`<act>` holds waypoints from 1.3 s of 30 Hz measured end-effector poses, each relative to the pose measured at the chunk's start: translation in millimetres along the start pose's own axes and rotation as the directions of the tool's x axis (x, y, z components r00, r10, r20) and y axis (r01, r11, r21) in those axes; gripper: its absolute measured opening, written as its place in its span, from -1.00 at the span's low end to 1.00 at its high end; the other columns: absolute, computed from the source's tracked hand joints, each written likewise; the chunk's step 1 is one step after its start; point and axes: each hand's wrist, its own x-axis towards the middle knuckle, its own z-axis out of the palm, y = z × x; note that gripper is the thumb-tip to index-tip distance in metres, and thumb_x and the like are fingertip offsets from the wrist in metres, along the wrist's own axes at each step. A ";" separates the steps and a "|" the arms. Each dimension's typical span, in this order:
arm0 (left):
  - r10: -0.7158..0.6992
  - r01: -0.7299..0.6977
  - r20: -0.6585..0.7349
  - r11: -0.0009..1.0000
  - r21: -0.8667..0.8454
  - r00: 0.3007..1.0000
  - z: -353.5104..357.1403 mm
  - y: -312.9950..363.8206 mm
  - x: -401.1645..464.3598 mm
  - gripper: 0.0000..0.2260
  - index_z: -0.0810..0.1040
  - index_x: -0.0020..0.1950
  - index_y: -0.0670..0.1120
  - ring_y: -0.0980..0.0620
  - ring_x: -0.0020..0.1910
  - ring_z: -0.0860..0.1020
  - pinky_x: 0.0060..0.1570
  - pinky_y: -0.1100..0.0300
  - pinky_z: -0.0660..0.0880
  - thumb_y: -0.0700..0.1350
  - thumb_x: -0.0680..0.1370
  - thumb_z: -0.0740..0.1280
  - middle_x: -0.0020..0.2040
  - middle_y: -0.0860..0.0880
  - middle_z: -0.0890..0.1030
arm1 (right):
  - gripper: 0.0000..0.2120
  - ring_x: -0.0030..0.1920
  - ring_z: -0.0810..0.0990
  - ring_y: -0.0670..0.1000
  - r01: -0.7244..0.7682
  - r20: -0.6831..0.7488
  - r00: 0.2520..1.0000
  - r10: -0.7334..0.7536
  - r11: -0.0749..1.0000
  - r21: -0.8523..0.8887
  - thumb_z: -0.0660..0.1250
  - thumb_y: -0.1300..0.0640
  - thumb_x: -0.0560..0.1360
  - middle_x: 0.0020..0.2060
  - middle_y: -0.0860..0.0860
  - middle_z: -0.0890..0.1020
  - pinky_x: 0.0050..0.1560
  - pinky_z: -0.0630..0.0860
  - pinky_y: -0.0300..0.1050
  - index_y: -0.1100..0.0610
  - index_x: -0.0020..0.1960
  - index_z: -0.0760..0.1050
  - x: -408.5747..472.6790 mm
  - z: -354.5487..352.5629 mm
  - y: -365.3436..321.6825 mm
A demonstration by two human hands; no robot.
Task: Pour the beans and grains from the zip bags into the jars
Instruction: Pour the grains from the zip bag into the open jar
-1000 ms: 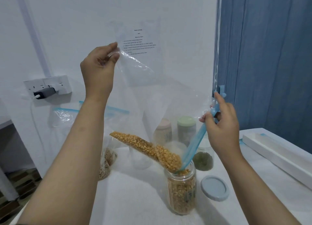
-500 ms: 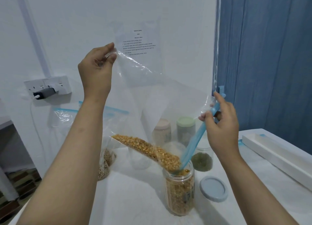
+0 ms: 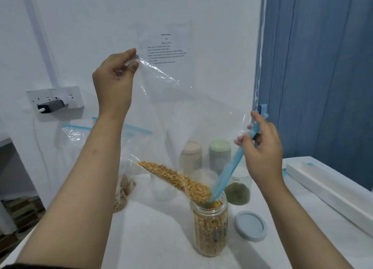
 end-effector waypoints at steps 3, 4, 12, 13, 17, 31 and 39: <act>-0.002 0.002 -0.002 1.000 -0.003 1.000 0.2 -0.8 -0.5 -0.78 0.63 0.18 0.03 0.27 -0.03 0.60 0.07 0.27 0.51 -0.15 0.56 0.38 0.05 0.09 0.66 | -0.55 -0.06 0.63 -0.13 -0.008 -0.011 1.000 0.008 1.000 0.027 0.24 0.31 0.62 0.07 -0.03 0.44 -0.04 0.52 -0.44 0.03 0.47 0.38 -2.2 1.0 -0.5; -0.003 0.003 -0.005 1.000 -0.001 1.000 0.0 -1.0 -0.5 -0.78 0.63 0.19 0.02 0.28 -0.04 0.59 0.04 0.28 0.50 -0.15 0.56 0.37 0.05 0.09 0.66 | -0.55 -0.06 0.64 -0.14 -0.021 -0.021 1.000 0.022 0.998 0.055 0.25 0.30 0.62 0.08 -0.03 0.44 -0.05 0.51 -0.44 0.04 0.47 0.37 -3.4 1.6 -1.0; 0.006 -0.006 0.011 1.000 -0.003 1.000 -0.5 -4.6 -0.2 -0.80 0.62 0.16 0.09 0.21 0.03 0.62 0.07 0.30 0.51 -0.13 0.57 0.37 0.07 0.09 0.66 | -0.55 -0.08 0.64 -0.19 -0.032 -0.017 0.999 0.033 0.996 0.086 0.24 0.30 0.63 0.13 0.02 0.44 -0.05 0.50 -0.45 0.05 0.48 0.36 -6.0 2.6 -6.7; 0.009 -0.009 0.013 1.000 -0.006 1.000 -0.7 -4.9 -0.2 -0.80 0.62 0.15 0.09 0.19 0.05 0.62 0.08 0.29 0.51 -0.13 0.57 0.36 0.06 0.09 0.66 | -0.55 -0.08 0.64 -0.19 -0.027 -0.017 0.999 0.029 0.996 0.080 0.24 0.31 0.63 0.13 0.02 0.44 -0.05 0.51 -0.45 0.05 0.48 0.36 -6.0 2.1 -6.7; 0.007 -0.007 0.008 1.000 -0.028 1.000 -1.5 -5.5 -0.1 -0.80 0.63 0.14 0.08 0.14 0.09 0.63 0.11 0.25 0.53 -0.15 0.57 0.36 0.05 0.10 0.66 | -0.56 -0.07 0.63 -0.21 -0.029 -0.004 1.000 0.030 0.995 0.096 0.25 0.30 0.63 0.12 0.01 0.43 -0.06 0.50 -0.46 0.06 0.48 0.36 -7.5 3.2 -10.2; -0.005 0.005 0.003 1.000 -0.026 1.000 -3.4 0.5 -0.8 -0.81 0.63 0.17 0.05 0.27 0.00 0.60 0.04 0.33 0.49 -0.13 0.58 0.36 0.05 0.13 0.65 | -0.57 -0.06 0.67 -0.08 -0.029 -0.011 0.999 0.030 0.992 0.127 0.26 0.27 0.63 0.10 -0.08 0.43 0.05 0.59 -0.29 0.02 0.46 0.39 -7.5 0.7 -8.1; -0.005 0.004 -0.003 1.000 -0.012 1.000 -4.8 4.7 -2.0 -0.81 0.62 0.18 0.04 0.32 -0.03 0.58 0.00 0.38 0.45 -0.14 0.58 0.35 0.05 0.14 0.64 | -0.57 -0.07 0.67 -0.08 -0.011 -0.040 0.999 0.017 0.990 0.144 0.28 0.32 0.61 0.06 -0.10 0.44 0.01 0.58 -0.33 0.04 0.44 0.42 -7.9 -3.0 -7.8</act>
